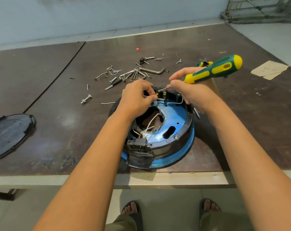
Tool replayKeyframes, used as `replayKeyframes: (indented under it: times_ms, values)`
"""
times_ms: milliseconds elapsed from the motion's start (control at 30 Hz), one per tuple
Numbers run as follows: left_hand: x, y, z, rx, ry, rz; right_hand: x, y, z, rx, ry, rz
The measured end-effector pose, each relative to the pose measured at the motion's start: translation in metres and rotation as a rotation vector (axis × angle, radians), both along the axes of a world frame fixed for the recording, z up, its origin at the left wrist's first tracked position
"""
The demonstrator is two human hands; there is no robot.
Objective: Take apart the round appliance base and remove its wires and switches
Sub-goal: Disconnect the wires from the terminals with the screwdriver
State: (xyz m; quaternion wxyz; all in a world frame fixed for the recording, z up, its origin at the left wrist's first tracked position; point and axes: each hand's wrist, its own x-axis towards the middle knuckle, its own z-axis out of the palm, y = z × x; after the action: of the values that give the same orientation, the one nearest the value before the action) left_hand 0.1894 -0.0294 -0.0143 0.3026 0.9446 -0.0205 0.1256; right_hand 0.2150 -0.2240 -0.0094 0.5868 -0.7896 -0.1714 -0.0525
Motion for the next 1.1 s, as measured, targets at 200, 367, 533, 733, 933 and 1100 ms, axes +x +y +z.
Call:
replayKeyframes:
  times_ms: [200, 367, 533, 733, 933, 1100]
  values:
    - [-0.0007, -0.0012, -0.0014, -0.022, -0.003, -0.005, 0.0019, 0.0066, 0.0012, 0.265, 0.284, -0.083]
    - [-0.0037, -0.0022, 0.0008, -0.038, -0.016, -0.003, 0.0051, 0.0091, 0.0016, 0.318, 0.359, -0.103]
    - [-0.0042, -0.0025, 0.0007, -0.038, -0.023, -0.006, 0.0073, 0.0083, 0.0026, 0.356, 0.435, -0.136]
    - [-0.0019, -0.0009, -0.0025, -0.027, -0.040, 0.000, 0.0084, 0.0069, 0.0014, 0.414, 0.502, -0.158]
    - [-0.0002, 0.0010, -0.0030, -0.023, -0.034, -0.001, 0.0084, 0.0064, -0.0020, 0.438, 0.481, -0.153]
    - [-0.0022, 0.0020, -0.0036, -0.130, -0.073, 0.038, 0.0058, 0.0043, -0.0062, 0.513, 0.420, -0.112]
